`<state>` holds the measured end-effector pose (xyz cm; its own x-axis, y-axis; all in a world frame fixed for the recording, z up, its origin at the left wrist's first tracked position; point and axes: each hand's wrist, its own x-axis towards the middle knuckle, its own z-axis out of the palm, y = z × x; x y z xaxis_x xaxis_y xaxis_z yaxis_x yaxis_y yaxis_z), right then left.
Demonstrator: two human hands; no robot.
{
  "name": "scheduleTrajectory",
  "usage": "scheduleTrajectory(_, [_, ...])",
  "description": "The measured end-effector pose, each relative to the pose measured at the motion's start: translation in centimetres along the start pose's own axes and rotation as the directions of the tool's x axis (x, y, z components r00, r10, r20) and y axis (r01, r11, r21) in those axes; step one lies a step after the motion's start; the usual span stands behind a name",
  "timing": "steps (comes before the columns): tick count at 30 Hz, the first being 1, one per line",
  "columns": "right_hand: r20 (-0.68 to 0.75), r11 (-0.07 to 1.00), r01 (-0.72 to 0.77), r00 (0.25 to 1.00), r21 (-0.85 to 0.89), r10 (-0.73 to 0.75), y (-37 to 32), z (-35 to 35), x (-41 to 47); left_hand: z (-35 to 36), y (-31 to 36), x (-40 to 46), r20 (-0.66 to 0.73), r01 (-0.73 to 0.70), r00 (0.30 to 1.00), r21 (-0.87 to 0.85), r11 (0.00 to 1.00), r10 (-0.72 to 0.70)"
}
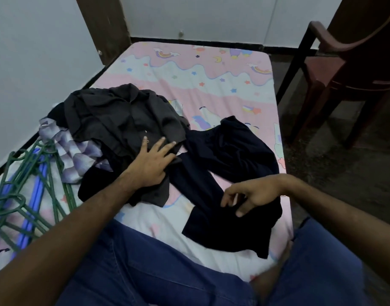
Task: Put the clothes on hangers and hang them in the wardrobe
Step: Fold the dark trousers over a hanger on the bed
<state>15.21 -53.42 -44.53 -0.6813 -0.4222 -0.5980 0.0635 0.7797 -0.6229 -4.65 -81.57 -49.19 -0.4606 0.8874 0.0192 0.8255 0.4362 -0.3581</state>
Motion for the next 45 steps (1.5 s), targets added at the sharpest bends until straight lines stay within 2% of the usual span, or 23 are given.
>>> scheduleTrajectory(2, [-0.009, 0.992, 0.031, 1.000, 0.120, -0.030, -1.2, -1.0, 0.3, -0.1, 0.6, 0.1, -0.060, -0.106, 0.993, -0.033, 0.994, 0.104])
scheduleTrajectory(5, [-0.395, 0.999, 0.039, 0.917, -0.034, -0.049, -0.4, -3.8, 1.8, 0.9, 2.1, -0.2, -0.062, -0.313, 0.948, 0.004, 0.950, 0.312])
scheduleTrajectory(7, [-0.740, 0.946, -0.267, 0.671, -0.184, 0.045, 1.7, -5.6, 2.7, 2.0, 3.5, -0.4, 0.022, -0.371, 0.929, 0.043, 0.928, 0.370])
scheduleTrajectory(9, [-0.857, 0.911, -0.409, 0.452, 0.045, 0.246, 3.8, -6.7, 3.2, 2.6, 5.0, -0.4, 0.032, -0.338, 0.941, 0.040, 0.940, 0.337])
scheduleTrajectory(10, [-0.835, 0.899, -0.396, 0.417, 0.187, 0.358, 4.9, -7.2, 3.7, 2.5, 5.5, -0.1, -0.001, -0.318, 0.948, 0.045, 0.947, 0.318])
scheduleTrajectory(13, [-0.714, 0.841, -0.219, 0.449, 0.495, 0.538, 7.2, -8.2, 4.7, 1.0, 6.2, 1.4, 0.000, -0.298, 0.955, -0.027, 0.954, 0.298])
scheduleTrajectory(16, [-0.691, 0.845, -0.208, 0.497, 0.492, 0.525, 8.0, -8.5, 5.4, -1.5, 5.6, 2.6, 0.254, -0.173, 0.912, -0.473, 0.864, 0.321])
scheduleTrajectory(18, [-0.693, 0.879, -0.176, 0.554, 0.444, 0.461, 8.3, -8.8, 5.7, -3.0, 4.7, 2.9, 0.491, 0.145, 0.778, -0.748, 0.648, 0.392])
scheduleTrajectory(20, [-0.638, 0.898, -0.150, 0.655, 0.414, 0.404, 8.2, -9.3, 5.3, -4.4, 3.9, 2.8, 0.629, 0.428, 0.615, -0.773, 0.469, 0.476])
scheduleTrajectory(21, [-0.601, 0.900, -0.166, 0.693, 0.404, 0.398, 8.0, -9.6, 4.9, -5.0, 3.4, 2.9, 0.615, 0.450, 0.617, -0.788, 0.421, 0.491])
scheduleTrajectory(22, [-0.593, 0.905, -0.215, 0.695, 0.368, 0.407, 8.0, -9.9, 4.7, -5.4, 2.7, 3.1, 0.526, 0.373, 0.715, -0.845, 0.384, 0.461])
scheduleTrajectory(23, [-0.650, 0.910, -0.308, 0.637, 0.277, 0.414, 7.6, -10.1, 4.5, -5.6, 1.8, 3.4, 0.357, 0.207, 0.862, -0.896, 0.394, 0.359])
scheduleTrajectory(24, [-0.768, 0.892, -0.430, 0.522, 0.138, 0.370, 7.3, -10.1, 4.8, -5.5, 0.5, 3.6, 0.135, 0.015, 0.968, -0.872, 0.489, 0.211])
scheduleTrajectory(26, [-0.935, 0.852, -0.507, 0.349, -0.133, 0.061, 5.1, -9.6, 6.6, -4.9, -2.5, 3.9, -0.270, -0.138, 0.962, -0.585, 0.799, -0.031])
scheduleTrajectory(27, [-0.934, 0.868, -0.430, 0.345, -0.249, -0.097, 3.1, -9.2, 7.7, -4.1, -4.0, 3.7, -0.367, -0.039, 0.920, -0.440, 0.897, -0.139])
scheduleTrajectory(28, [-0.895, 0.903, -0.286, 0.402, -0.322, -0.192, 1.6, -8.9, 9.5, -3.3, -5.4, 3.0, -0.384, 0.143, 0.874, -0.379, 0.914, -0.296])
scheduleTrajectory(30, [-0.789, 0.978, 0.007, 0.589, -0.210, -0.174, -2.0, -8.2, 13.2, -1.7, -7.5, 0.8, -0.256, 0.542, 0.681, -0.455, 0.707, -0.686])
scheduleTrajectory(32, [-0.676, 0.989, 0.145, 0.733, 0.041, -0.079, -4.9, -7.1, 17.6, 0.5, -9.1, -1.7, 0.017, 0.699, 0.355, -0.669, 0.253, -0.935])
scheduleTrajectory(33, [-0.645, 0.978, 0.161, 0.763, 0.136, -0.036, -6.0, -6.6, 19.9, 2.0, -9.9, -2.7, 0.179, 0.680, 0.248, -0.732, 0.040, -0.952])
scheduleTrajectory(34, [-0.644, 0.971, 0.157, 0.765, 0.179, -0.006, -7.1, -6.1, 22.2, 3.4, -10.7, -3.5, 0.297, 0.640, 0.222, -0.763, -0.091, -0.929])
scheduleTrajectory(37, [-0.687, 0.991, 0.040, 0.725, 0.126, 0.059, -9.3, -5.2, 27.8, 7.7, -12.5, -3.9, 0.403, 0.480, 0.349, -0.852, -0.208, -0.846])
scheduleTrajectory(40, [-0.760, 0.990, 0.029, 0.644, 0.137, 0.086, -9.6, -5.2, 31.3, 9.2, -13.1, -2.1, 0.368, 0.347, 0.402, -0.909, -0.233, -0.839])
scheduleTrajectory(45, [-0.854, 0.972, 0.231, 0.512, 0.040, -0.087, -7.4, -10.0, 35.6, 9.2, -14.8, 2.6, 0.221, 0.155, 0.429, -0.973, -0.169, -0.876])
